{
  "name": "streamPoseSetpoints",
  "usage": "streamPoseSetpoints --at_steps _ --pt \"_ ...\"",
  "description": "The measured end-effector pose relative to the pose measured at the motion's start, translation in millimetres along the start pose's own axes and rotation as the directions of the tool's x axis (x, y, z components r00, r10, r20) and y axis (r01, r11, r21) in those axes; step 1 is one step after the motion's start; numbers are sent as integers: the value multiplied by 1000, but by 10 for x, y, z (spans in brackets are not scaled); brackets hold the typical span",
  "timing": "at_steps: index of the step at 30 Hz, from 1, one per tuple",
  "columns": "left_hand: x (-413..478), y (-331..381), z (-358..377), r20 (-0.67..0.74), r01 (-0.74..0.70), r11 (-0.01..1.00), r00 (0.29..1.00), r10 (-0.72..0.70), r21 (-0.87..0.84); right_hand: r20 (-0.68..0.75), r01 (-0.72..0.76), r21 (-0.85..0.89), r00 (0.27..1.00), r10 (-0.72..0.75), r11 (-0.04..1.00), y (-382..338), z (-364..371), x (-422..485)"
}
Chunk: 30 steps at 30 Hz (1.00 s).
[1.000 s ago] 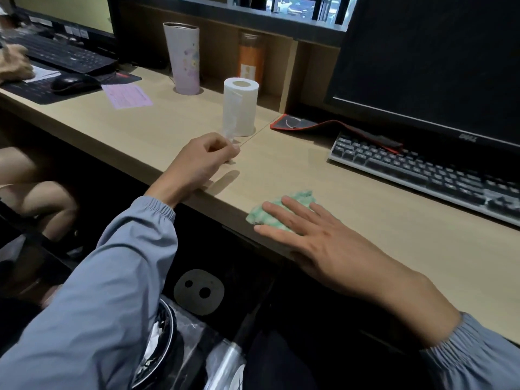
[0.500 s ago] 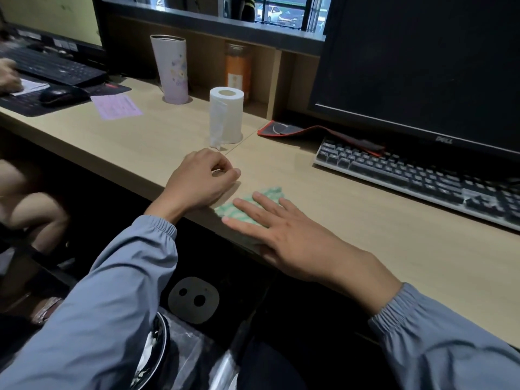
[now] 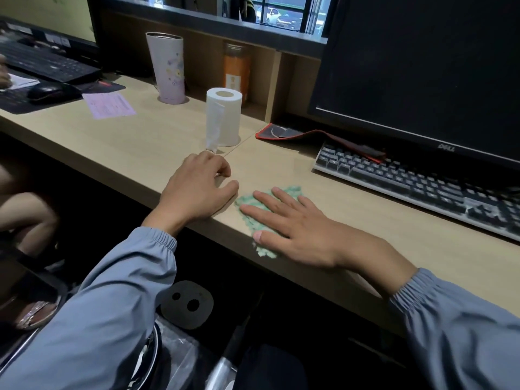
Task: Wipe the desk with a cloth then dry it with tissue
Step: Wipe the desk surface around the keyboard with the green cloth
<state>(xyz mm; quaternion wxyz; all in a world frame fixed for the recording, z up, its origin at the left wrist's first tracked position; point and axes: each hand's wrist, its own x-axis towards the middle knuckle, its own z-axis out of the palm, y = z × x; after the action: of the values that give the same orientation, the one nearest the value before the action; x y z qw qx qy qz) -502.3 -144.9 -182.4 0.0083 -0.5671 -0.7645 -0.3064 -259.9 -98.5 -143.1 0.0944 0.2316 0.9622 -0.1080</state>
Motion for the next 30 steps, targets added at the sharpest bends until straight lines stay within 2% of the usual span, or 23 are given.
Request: streamPoseSetpoints --at_steps 7,17,22,30 --pt "4 -9 12 6 45 999 999 -45 -20 -10 -77 30 997 77 997 180 -135 563" --pt "11 7 -6 -12 29 999 1000 -28 14 -78 -307 41 948 310 951 582 -376 1416" --pt "17 31 -20 -25 24 999 999 -24 21 -67 -348 58 934 351 936 681 -477 1600" --pt "10 28 -23 -36 25 999 999 -24 24 -45 -328 23 943 328 945 608 -410 1402"
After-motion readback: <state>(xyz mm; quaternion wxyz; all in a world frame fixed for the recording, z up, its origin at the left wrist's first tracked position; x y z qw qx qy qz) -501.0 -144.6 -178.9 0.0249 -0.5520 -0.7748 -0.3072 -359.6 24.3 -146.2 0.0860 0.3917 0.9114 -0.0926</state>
